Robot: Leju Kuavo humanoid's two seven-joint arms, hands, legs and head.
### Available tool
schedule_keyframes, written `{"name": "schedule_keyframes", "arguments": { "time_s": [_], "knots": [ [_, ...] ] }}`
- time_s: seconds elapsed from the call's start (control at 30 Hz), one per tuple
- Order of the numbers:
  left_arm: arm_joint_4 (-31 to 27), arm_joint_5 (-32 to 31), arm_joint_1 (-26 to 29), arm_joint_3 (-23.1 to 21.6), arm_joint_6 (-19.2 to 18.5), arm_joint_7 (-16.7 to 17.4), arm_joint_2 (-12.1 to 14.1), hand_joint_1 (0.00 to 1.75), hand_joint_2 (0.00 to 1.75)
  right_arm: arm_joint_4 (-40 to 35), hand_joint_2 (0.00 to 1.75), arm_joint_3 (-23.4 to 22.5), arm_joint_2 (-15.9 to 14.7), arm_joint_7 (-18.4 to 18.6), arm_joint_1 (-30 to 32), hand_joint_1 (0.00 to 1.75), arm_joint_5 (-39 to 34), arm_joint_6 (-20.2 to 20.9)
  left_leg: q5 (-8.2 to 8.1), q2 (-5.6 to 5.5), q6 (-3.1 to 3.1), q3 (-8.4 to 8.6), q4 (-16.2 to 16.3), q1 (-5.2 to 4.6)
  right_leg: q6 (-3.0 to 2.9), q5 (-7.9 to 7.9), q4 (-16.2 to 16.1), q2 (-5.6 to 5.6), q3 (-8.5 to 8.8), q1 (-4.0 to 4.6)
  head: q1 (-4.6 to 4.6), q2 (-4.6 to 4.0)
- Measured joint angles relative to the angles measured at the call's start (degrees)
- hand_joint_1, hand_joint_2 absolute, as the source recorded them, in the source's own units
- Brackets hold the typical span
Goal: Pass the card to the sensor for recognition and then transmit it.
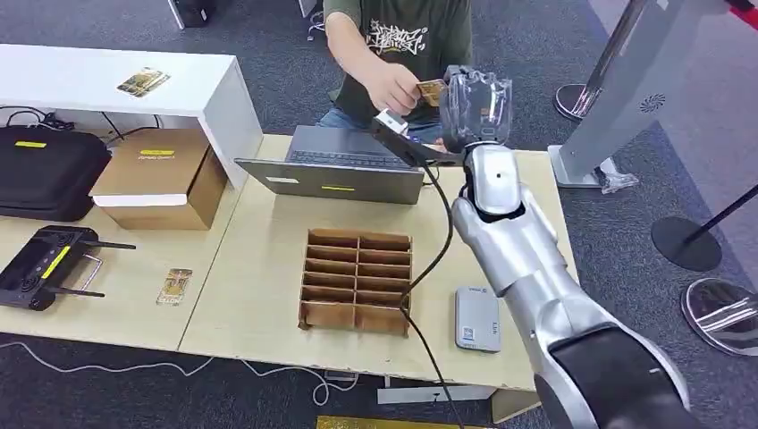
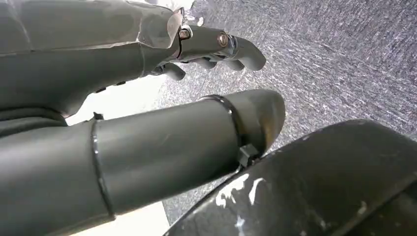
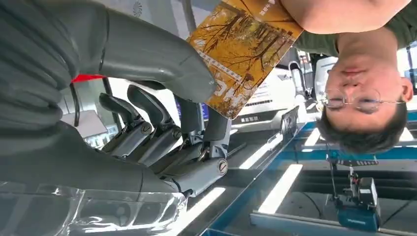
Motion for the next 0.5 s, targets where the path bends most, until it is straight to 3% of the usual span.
{"name": "schedule_keyframes", "arguments": {
  "time_s": [0.03,0.07,0.5],
  "knots": [
    [0.0,0.0,0.0,0.0,0.0,0.0,0.0,0.0,0.0,0.2,1.75,0.0,0.0,0.1,0.0,1.71,0.1,0.0,0.0,0.0,0.0,0.0,0.0,0.0,0.0,0.0,0.0,0.0,0.0,0.0,0.0,0.0],
    [0.0,0.0,0.0,0.0,-0.2,0.0,0.0,0.0,0.0,0.4,1.75,0.0,0.2,0.1,0.0,0.03,0.4,0.0,0.0,0.0,0.0,0.0,0.0,0.0,0.0,0.0,0.0,0.0,0.0,0.0,0.0,0.0],
    [0.0,0.0,0.0,0.0,-0.1,0.0,0.0,0.0,0.0,1.1,1.75,-0.1,1.2,0.0,-0.1,0.0,1.8,0.0,0.0,0.01,0.0,0.02,0.0,0.0,0.0,0.0,0.0,0.03,0.0,0.0,0.02,0.0]
  ]
}}
